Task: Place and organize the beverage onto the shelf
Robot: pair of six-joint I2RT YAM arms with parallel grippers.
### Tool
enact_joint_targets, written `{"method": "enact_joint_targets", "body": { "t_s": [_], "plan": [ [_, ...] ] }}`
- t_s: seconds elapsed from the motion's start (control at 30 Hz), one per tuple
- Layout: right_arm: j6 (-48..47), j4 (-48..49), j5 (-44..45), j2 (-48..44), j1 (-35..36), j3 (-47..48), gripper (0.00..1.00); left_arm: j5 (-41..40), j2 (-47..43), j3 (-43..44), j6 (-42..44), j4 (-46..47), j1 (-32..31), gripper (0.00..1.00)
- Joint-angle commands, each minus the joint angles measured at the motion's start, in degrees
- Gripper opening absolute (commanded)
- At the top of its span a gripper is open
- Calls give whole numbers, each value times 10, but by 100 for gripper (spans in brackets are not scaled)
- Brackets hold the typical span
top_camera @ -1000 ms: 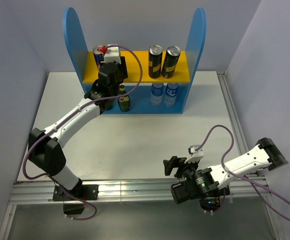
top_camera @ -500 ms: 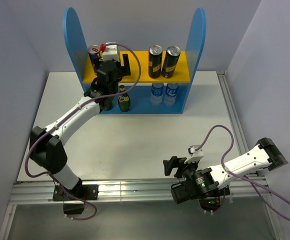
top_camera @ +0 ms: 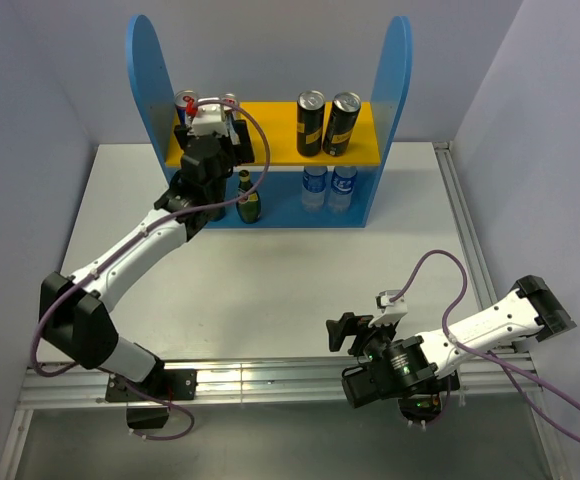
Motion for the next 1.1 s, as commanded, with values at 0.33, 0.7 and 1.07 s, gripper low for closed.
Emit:
{"method": "enact_joint_targets", "body": {
  "t_s": [0.33, 0.7, 1.07],
  "plan": [
    [18, -5, 28, 14, 4, 15, 99, -41, -156, -133, -52, -27, -68, 99],
    [-47, 19, 28, 68, 5, 52, 98, -98, -388, -340, -255, -249, -281, 99],
    [-213, -140, 80, 120, 8, 403, 98, -156, -431, -95, -341, -581, -352, 99]
  ]
}}
